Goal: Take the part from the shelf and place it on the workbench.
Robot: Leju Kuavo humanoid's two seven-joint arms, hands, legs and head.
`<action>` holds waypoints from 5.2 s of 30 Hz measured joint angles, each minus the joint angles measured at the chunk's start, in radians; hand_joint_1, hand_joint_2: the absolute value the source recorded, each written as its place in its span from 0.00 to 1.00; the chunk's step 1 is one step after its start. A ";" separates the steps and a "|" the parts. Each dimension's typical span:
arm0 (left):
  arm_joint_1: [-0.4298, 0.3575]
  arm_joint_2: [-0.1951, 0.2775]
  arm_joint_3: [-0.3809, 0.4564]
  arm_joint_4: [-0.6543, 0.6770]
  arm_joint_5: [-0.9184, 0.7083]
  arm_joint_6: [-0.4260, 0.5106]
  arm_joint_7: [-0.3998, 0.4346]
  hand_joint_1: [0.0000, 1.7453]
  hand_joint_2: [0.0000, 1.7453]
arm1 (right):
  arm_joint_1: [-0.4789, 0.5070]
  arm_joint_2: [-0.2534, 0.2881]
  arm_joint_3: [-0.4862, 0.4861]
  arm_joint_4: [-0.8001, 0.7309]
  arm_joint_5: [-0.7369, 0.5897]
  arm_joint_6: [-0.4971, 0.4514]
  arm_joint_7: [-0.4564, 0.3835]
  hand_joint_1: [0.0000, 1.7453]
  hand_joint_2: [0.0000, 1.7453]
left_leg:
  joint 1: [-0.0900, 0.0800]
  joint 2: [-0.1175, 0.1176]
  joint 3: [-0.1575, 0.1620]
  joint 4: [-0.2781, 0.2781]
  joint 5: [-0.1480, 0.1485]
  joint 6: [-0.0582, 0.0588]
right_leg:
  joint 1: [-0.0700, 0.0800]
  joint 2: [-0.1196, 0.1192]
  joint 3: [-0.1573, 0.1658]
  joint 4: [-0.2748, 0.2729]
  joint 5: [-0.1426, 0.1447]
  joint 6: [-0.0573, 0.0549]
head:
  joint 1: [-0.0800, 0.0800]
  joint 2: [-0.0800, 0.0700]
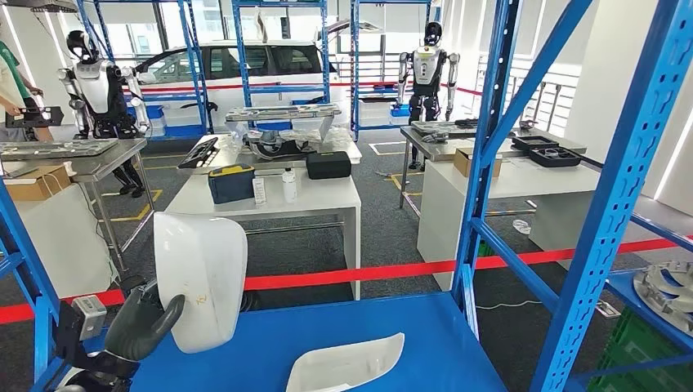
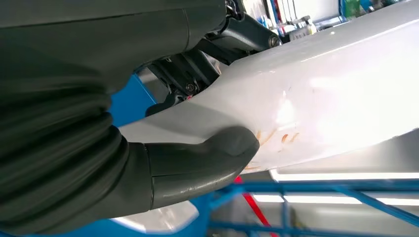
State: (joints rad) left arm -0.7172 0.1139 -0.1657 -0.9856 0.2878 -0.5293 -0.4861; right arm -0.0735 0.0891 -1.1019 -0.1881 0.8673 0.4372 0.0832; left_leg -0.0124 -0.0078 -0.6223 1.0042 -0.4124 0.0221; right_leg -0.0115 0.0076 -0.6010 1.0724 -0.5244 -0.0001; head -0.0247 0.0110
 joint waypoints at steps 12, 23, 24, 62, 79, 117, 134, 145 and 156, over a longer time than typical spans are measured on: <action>0.080 -0.022 0.021 -0.129 0.207 -0.119 0.112 1.00 1.00 | 0.002 0.000 -0.006 0.000 0.001 0.000 -0.002 0.00 0.00 | 0.014 0.004 -0.052 0.038 0.023 -0.041 | -0.007 0.006 0.040 0.001 -0.012 -0.005 | 0.000 0.000; 0.252 -0.026 0.014 -0.351 0.492 -0.231 0.259 1.00 1.00 | 0.003 0.001 -0.008 0.000 0.007 0.000 0.003 0.00 0.00 | 0.018 0.004 -0.003 0.200 -0.129 -0.054 | 0.003 -0.001 -0.062 -0.003 0.072 -0.041 | 0.000 0.000; 0.267 -0.027 0.012 -0.378 0.499 -0.235 0.263 1.00 1.00 | 0.003 0.002 -0.009 0.000 0.004 0.000 0.003 0.00 0.00 | 0.014 0.005 0.051 0.127 -0.127 -0.047 | 0.004 -0.001 -0.069 -0.004 0.080 -0.038 | 0.000 0.000; 0.672 0.068 -0.012 -0.688 0.168 -0.214 -0.011 1.00 1.00 | 0.010 0.013 -0.047 0.001 0.027 0.010 -0.011 0.00 0.00 | 0.007 0.013 0.135 -0.009 -0.118 -0.009 | -0.012 -0.013 -0.096 -0.004 0.095 0.012 | -0.004 0.000; 0.789 0.084 0.053 -0.722 0.130 -0.203 -0.046 1.00 1.00 | 0.008 0.009 -0.030 0.002 0.064 0.009 -0.019 0.00 0.00 | 0.007 0.009 -0.067 0.147 -0.125 -0.052 | 0.020 -0.020 0.080 -0.073 0.011 -0.048 | -0.003 0.000; 0.749 0.037 0.096 -0.689 0.204 -0.253 0.047 1.00 1.00 | 0.000 0.027 -0.029 0.003 0.031 0.009 -0.009 0.00 0.00 | 0.008 0.011 0.095 0.094 -0.117 -0.037 | 0.026 -0.018 -0.031 -0.052 0.089 -0.042 | -0.004 0.000; 0.741 0.002 0.100 -0.704 0.201 -0.244 0.088 1.00 1.00 | 0.000 0.037 -0.047 0.004 0.010 0.009 -0.046 0.00 0.00 | 0.016 0.020 -0.018 0.032 -0.014 -0.032 | -0.008 -0.005 0.092 -0.027 -0.034 0.024 | -0.004 0.000; 0.742 0.008 0.100 -0.692 0.203 -0.245 0.082 1.00 1.00 | 0.004 0.037 -0.051 0.004 0.012 0.009 -0.051 0.00 0.00 | 0.021 0.012 -0.044 0.302 -0.173 -0.058 | 0.015 -0.015 -0.037 -0.032 0.070 -0.041 | -0.009 0.000; 0.735 0.009 0.100 -0.695 0.203 -0.246 0.082 1.00 1.00 | 0.009 0.038 -0.054 0.004 0.012 0.011 -0.049 0.00 0.00 | -0.004 0.018 0.137 -0.042 -0.104 0.013 | 0.005 -0.009 -0.119 0.061 0.008 0.003 | -0.008 -0.001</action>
State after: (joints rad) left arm 0.0174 0.1228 -0.0656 -1.6804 0.4910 -0.7752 -0.4043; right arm -0.0643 0.1271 -1.1559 -0.1841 0.8796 0.4479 0.0344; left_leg -0.0168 0.0104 -0.4857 0.9618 -0.5169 0.0354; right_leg -0.0062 -0.0012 -0.7197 1.1333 -0.5167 0.0031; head -0.0327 0.0104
